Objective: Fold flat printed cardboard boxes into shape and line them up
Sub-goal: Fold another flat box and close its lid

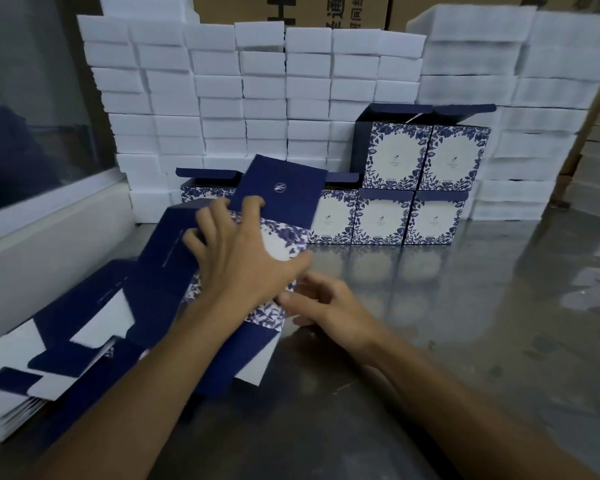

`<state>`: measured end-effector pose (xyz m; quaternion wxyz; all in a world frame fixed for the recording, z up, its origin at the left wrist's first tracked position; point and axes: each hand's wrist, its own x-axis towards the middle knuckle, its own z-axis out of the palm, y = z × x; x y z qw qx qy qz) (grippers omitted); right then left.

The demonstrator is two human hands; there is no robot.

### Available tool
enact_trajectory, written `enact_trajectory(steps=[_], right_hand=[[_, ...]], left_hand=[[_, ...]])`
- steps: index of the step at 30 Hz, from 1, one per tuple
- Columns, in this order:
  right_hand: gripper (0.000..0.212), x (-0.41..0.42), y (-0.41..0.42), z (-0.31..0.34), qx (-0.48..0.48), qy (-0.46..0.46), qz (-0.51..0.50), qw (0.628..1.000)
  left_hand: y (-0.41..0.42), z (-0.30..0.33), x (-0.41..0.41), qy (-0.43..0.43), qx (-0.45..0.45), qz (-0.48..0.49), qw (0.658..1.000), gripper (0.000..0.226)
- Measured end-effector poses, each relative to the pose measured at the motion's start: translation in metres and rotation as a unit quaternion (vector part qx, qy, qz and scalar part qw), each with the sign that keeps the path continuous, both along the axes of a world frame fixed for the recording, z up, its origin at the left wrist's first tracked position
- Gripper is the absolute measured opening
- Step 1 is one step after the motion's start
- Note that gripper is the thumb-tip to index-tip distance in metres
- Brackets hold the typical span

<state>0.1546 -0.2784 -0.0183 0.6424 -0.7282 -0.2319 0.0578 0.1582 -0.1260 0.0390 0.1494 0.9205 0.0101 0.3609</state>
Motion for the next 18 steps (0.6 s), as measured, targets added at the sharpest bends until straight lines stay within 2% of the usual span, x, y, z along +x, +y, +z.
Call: enact_trajectory(steps=[1,4,6,8,10,13,15,17,18], right_hand=[[0.007,0.001,0.002,-0.001,0.021,0.006,-0.011,1.000],[0.021,0.006,0.001,-0.006,0.074,0.006,-0.094,0.993],[0.021,0.011,-0.008,-0.010,0.081,-0.023,-0.174,0.981],[0.020,0.019,-0.021,-0.014,0.071,-0.052,-0.250,0.964],[0.021,0.024,-0.033,-0.016,0.085,-0.054,-0.311,0.945],[0.019,0.030,-0.041,-0.018,0.136,-0.019,-0.362,0.922],[0.020,0.033,-0.044,-0.021,0.154,0.001,-0.374,0.915],[0.020,0.033,-0.046,-0.023,0.183,0.008,-0.363,0.914],[0.023,0.033,-0.046,-0.022,0.200,0.012,-0.355,0.913]], left_hand=[[-0.007,-0.004,-0.001,-0.004,0.008,-0.022,1.000,0.089],[-0.013,-0.015,-0.001,-0.042,0.013,-0.087,0.995,0.069],[-0.008,-0.023,0.000,-0.093,0.009,-0.141,0.986,0.047],[-0.004,-0.033,0.001,-0.107,0.019,-0.169,0.980,0.032],[0.000,-0.045,0.004,-0.078,0.025,-0.147,0.986,0.026],[0.009,-0.058,0.011,-0.050,0.012,-0.052,0.997,0.039],[0.018,-0.056,0.015,-0.013,-0.101,-0.051,0.994,0.048],[0.023,-0.055,0.019,0.036,-0.270,-0.107,0.956,0.051],[0.025,-0.056,0.020,0.058,-0.322,-0.127,0.936,0.051]])
